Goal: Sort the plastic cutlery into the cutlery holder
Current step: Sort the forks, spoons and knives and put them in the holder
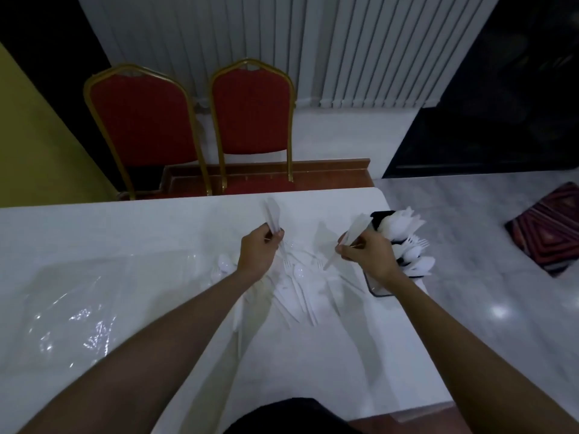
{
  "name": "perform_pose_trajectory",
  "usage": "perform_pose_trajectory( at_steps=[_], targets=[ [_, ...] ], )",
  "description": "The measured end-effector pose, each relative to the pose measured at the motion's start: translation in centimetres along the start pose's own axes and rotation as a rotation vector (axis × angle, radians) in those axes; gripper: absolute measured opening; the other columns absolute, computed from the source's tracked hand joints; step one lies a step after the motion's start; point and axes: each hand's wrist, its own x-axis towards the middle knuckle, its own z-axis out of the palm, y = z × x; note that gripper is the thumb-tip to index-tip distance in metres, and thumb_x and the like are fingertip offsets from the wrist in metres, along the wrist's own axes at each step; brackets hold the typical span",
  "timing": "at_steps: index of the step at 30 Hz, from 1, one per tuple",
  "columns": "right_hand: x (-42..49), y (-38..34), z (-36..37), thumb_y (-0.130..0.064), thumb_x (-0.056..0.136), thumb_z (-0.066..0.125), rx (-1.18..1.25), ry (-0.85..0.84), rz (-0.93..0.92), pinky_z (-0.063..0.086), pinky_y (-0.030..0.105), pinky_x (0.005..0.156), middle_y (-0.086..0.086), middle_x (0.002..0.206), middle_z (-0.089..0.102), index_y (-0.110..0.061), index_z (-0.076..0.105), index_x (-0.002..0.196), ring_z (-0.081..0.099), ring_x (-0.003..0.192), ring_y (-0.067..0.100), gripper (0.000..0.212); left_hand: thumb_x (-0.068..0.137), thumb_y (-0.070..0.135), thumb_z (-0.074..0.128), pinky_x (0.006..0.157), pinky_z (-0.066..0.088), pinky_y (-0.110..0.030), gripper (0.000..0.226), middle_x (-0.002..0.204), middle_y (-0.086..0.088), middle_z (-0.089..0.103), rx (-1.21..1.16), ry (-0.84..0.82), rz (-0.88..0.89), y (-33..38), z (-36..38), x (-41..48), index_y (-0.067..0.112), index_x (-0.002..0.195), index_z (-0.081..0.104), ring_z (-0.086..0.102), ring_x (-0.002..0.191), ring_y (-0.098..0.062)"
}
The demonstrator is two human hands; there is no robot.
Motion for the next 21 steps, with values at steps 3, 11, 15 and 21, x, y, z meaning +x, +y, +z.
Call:
perform_pose_trajectory(
  at_steps=[3,11,15,21],
  targets=[
    [-0.1,-0.9,-4.2,-0.022,0.08,0.077,-0.053,0.05,-0.057,0.048,0.005,0.059,-0.003,0.076,0.072,-0.016,0.071,0.088,0.066,0.063,-0.004,0.012,0.092,0.03,0.059,0.086,0.055,-0.043,0.025,0.091,-0.009,0.07,-0.043,-0.024,0.065,3.6,2.5,0.6,0.007,0.099,0.067,0.067,0.084,-0.026],
    [1.1,1.4,-15.1,-0.024,0.079,0.076,-0.075,0.287,-0.098,0.061,0.04,0.073,-0.003,0.081,0.074,-0.019,0.071,0.086,0.072,0.074,0.012,0.011,0.091,0.031,0.061,0.088,0.055,-0.039,0.022,0.089,0.002,0.07,-0.132,-0.144,0.153,10.8,10.5,1.0,0.013,0.101,0.069,0.068,0.085,-0.016],
    [2.6,4.6,-16.5,-0.025,0.079,0.075,-0.129,0.31,-0.058,0.06,0.039,0.071,-0.003,0.078,0.072,-0.019,0.071,0.084,0.07,0.072,0.012,0.009,0.091,0.03,0.061,0.087,0.055,-0.039,0.021,0.093,-0.001,0.072,-0.136,-0.183,0.163,11.9,14.4,0.8,0.013,0.1,0.07,0.069,0.086,-0.018],
    [4.7,7.2,-14.6,-0.02,0.076,0.077,-0.181,0.236,-0.032,0.042,0.005,0.058,-0.008,0.074,0.069,-0.015,0.073,0.082,0.065,0.071,0.003,0.008,0.091,0.026,0.061,0.064,0.042,-0.021,0.018,0.081,-0.007,0.069,0.018,-0.174,0.198,11.4,18.0,1.1,0.011,0.098,0.069,0.056,0.071,-0.015]
  ],
)
